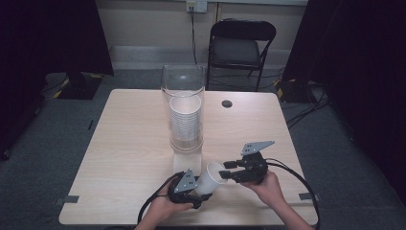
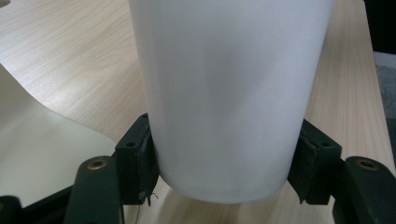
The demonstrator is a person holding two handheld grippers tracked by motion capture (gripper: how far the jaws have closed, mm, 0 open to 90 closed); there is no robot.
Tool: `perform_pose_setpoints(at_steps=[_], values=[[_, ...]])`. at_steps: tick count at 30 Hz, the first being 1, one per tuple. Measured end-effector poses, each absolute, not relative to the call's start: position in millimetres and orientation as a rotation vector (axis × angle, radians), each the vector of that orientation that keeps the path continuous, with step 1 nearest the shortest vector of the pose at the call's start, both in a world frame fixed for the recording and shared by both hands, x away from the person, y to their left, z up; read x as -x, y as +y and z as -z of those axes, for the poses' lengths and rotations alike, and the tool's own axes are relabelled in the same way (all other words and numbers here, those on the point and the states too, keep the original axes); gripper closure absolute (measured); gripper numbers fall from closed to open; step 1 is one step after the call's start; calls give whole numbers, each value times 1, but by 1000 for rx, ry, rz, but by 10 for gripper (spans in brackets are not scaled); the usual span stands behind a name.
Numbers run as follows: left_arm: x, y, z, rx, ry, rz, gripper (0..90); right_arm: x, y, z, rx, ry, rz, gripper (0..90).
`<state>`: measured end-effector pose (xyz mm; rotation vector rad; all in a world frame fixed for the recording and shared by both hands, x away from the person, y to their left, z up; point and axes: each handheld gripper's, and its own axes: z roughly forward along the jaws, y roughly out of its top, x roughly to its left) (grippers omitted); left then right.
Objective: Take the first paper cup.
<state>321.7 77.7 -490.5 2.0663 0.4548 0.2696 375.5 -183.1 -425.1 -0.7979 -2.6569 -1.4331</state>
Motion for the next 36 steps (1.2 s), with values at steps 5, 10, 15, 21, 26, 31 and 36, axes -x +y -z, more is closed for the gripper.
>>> perform_pose_setpoints(at_steps=[5, 10, 15, 21, 26, 31, 36], values=[[-321, 76, 491, -2078, 423, -277, 348, -376, -183, 425, 775, -2631, 1434, 783], [-322, 70, 492, -2048, 459, -269, 334, -381, -188, 418, 801, -2547, 1464, 867], [-325, 74, 492, -2090, 521, -285, 251, -390, -205, 407, 892, -2568, 1460, 870], [-326, 91, 489, -2110, 613, -313, 213, -407, -229, 400, 1144, -2660, 1328, 868], [-327, 105, 485, -2086, 657, -342, 207, -416, -239, 407, 1247, -2671, 1297, 850], [-325, 120, 484, -2089, 690, -376, 207, -425, -238, 412, 1314, -2669, 1293, 722], [-327, 126, 484, -2081, 711, -375, 206, -425, -242, 412, 1393, -2692, 1337, 425]])
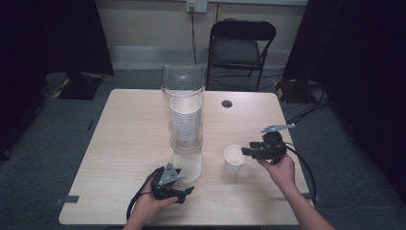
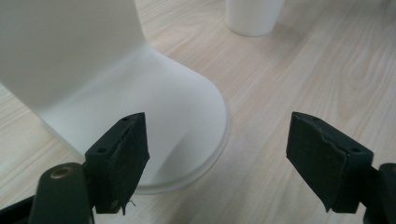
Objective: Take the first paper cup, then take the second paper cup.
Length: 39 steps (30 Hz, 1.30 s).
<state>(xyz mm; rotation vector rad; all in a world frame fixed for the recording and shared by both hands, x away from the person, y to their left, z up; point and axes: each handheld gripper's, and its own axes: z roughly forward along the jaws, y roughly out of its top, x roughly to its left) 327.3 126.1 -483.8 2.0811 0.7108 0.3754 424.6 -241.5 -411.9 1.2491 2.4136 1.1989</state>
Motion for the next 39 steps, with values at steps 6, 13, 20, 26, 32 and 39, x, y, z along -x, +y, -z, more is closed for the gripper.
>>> perform_pose_setpoints(at_steps=[6, 13, 20, 26, 32, 39], values=[[-329, 134, 480, -2055, 764, -382, 183, -404, -264, 407, -1129, 2325, -1264, 229], [-333, 144, 475, -1961, 854, -351, 182, -371, -279, 439, -917, 2397, -1084, 145], [-333, 149, 473, -1927, 890, -350, 173, -360, -281, 477, -928, 2498, -976, 145], [-336, 153, 469, -1896, 905, -354, 160, -360, -285, 492, -972, 2514, -957, 140], [-338, 155, 459, -1865, 911, -366, 158, -359, -292, 496, -952, 2495, -1021, 129], [-341, 157, 451, -1840, 925, -392, 159, -359, -295, 500, -928, 2474, -1074, 124]])
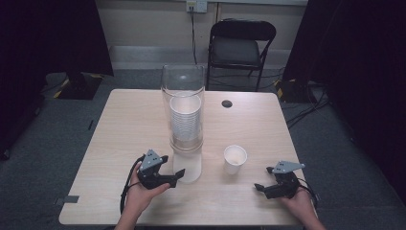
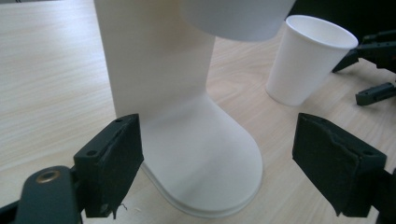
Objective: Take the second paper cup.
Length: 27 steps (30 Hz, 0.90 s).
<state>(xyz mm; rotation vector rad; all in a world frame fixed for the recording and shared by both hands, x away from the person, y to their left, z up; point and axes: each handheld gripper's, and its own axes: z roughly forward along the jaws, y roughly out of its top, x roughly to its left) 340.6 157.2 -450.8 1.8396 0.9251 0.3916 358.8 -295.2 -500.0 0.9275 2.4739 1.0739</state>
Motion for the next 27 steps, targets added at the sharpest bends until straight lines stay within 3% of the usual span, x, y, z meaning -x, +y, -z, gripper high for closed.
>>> perform_pose_setpoints(at_steps=[27], values=[[-365, 133, 416, -1735, 861, -449, 210, -359, -295, 500, -928, 2474, -1075, 124]])
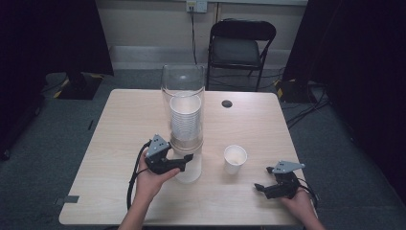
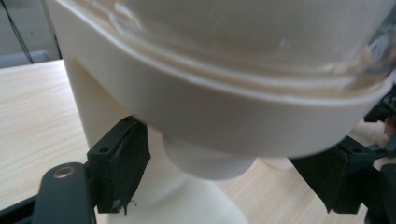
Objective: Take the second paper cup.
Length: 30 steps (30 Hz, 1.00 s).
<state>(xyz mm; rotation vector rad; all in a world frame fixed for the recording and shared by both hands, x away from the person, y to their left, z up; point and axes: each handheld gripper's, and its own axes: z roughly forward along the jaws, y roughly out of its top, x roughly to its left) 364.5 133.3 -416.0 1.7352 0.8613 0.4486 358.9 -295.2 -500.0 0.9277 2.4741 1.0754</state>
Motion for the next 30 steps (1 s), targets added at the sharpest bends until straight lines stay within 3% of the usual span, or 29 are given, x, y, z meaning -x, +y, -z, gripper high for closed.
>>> perform_pose_setpoints(at_steps=[8, 30], values=[[-368, 127, 419, -1704, 822, -499, 299, -359, -295, 500, -928, 2474, -1075, 124], [-366, 125, 426, -1747, 750, -581, 343, -359, -295, 500, -931, 2470, -1075, 124]])
